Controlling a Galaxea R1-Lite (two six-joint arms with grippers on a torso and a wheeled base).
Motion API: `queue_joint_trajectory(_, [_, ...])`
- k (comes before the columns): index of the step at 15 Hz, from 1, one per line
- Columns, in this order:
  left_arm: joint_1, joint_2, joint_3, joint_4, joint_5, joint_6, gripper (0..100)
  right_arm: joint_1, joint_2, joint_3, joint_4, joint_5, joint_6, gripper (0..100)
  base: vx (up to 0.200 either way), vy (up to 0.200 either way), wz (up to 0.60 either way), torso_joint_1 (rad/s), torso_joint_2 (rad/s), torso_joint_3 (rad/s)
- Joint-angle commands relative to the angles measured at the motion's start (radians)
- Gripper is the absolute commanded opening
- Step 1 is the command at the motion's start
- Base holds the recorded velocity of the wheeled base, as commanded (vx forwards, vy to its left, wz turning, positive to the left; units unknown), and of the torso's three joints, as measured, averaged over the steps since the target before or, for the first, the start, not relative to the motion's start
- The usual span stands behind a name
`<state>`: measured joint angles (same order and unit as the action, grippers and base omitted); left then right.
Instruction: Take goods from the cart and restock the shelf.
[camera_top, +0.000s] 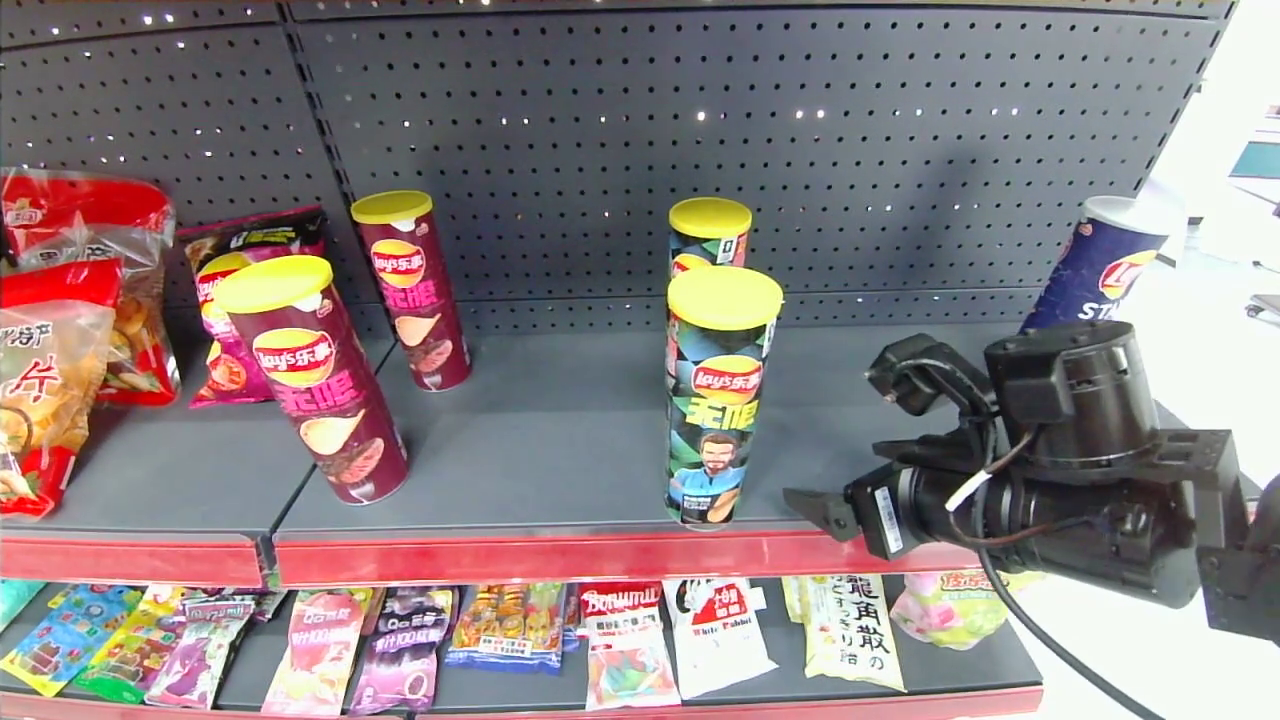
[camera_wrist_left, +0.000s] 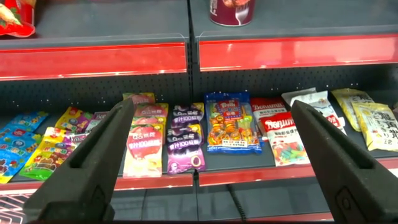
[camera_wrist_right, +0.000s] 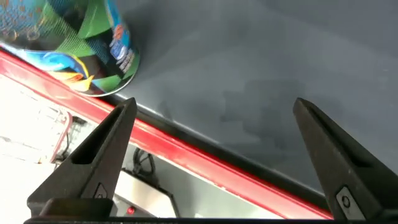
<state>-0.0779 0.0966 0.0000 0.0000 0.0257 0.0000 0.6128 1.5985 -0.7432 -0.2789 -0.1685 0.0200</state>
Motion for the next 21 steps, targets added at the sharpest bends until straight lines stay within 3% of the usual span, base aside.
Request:
queue_joint_trajectory(1, [0.0, 0.002, 0.0, 0.0, 0.0, 0.0, 100, 0.01, 0.032, -0.005, -0.005, -0.005, 0.005, 100, 0.0, 0.0, 0.0, 0.0, 0.0, 0.0])
queue_joint_trajectory(21, [0.0, 0.002, 0.0, -0.002, 0.0, 0.0, 100, 0.012, 0.141, -0.058, -0.072, -0.026, 0.011, 100, 0.0, 0.0, 0.0, 0.0, 0.0, 0.0])
